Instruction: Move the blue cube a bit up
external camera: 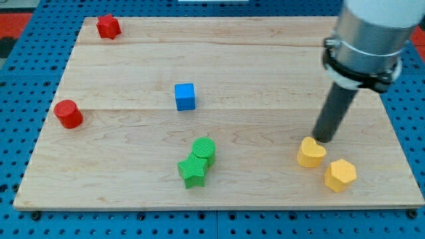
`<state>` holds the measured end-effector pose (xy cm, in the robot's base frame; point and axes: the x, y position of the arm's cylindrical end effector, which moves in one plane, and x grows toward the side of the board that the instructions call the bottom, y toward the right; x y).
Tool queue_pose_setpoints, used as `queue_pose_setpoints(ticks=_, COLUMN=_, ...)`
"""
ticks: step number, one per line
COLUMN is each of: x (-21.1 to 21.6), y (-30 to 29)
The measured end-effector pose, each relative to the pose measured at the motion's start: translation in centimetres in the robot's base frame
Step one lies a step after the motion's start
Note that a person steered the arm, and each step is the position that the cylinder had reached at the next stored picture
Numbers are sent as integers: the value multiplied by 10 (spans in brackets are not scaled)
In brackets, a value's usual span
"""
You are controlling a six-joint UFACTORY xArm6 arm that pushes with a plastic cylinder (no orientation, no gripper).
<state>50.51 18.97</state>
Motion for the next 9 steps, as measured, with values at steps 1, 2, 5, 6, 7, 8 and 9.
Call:
queue_pose_setpoints(ticks=1, x=-13, y=5)
queue_pose_setpoints(ticks=2, x=-36, y=18)
queue_pose_setpoints(ticks=5, x=-51, y=19)
queue_pose_setpoints(ticks=6, x=-52, y=19)
queue_pose_setpoints(ticks=7, x=-55, y=19)
queue_pose_setpoints(ticks=8, x=-70, y=-21)
queue_pose_setpoints(ticks=9, x=-71, y=-116)
